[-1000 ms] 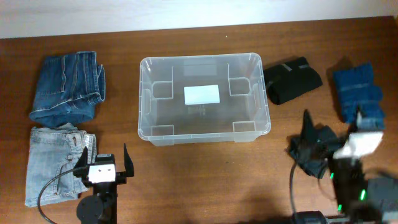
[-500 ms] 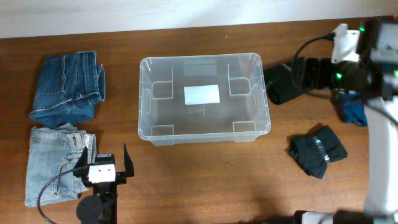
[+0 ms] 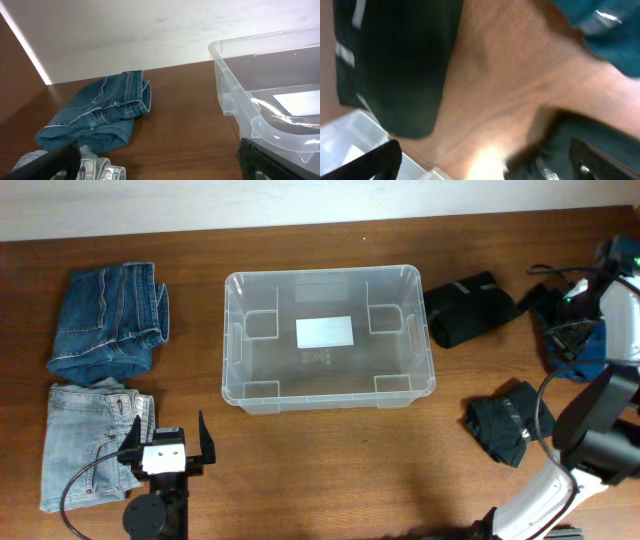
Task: Pack container
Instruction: 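Move the right gripper to the black striped garment and grasp it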
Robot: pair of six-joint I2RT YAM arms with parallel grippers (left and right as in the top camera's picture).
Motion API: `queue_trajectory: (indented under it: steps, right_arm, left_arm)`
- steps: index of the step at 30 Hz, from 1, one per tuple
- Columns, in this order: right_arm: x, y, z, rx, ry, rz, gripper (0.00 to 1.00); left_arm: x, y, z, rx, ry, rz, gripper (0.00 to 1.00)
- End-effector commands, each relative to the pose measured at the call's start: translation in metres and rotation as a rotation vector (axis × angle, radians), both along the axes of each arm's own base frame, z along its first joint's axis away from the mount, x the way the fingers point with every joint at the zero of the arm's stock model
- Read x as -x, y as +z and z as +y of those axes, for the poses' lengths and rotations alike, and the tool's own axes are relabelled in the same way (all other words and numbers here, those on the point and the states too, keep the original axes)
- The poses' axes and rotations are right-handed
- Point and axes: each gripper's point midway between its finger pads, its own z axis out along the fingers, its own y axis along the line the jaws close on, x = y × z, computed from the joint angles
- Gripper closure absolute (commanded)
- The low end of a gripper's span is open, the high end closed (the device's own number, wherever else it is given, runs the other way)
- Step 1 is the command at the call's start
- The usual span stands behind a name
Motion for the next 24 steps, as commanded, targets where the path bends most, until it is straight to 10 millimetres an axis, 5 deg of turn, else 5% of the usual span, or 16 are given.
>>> queue_trajectory:
  steps: [1, 8, 15, 24]
  right_arm:
    - [-0.026, 0.004, 0.011, -0.122, 0.024, -0.124, 0.01]
    - [-0.059, 0.009, 0.024, -0.086, 0.092, -0.238, 0.01]
    - [-0.078, 0.005, 0.030, -0.067, -0.024, -0.233, 0.01]
    - [-0.074, -0.032, 0.045, -0.057, -0.056, -0.111, 0.01]
  left_arm:
    - [0.000, -0.001, 0.000, -0.002, 0.000, -0.001, 0.00]
    - [0.000, -0.001, 0.000, -0.002, 0.000, -0.001, 0.00]
    - [0.000, -0.001, 0.000, -0.002, 0.000, -0.001, 0.00]
    - [0.000, -0.001, 0.000, -0.002, 0.000, -0.001, 0.00]
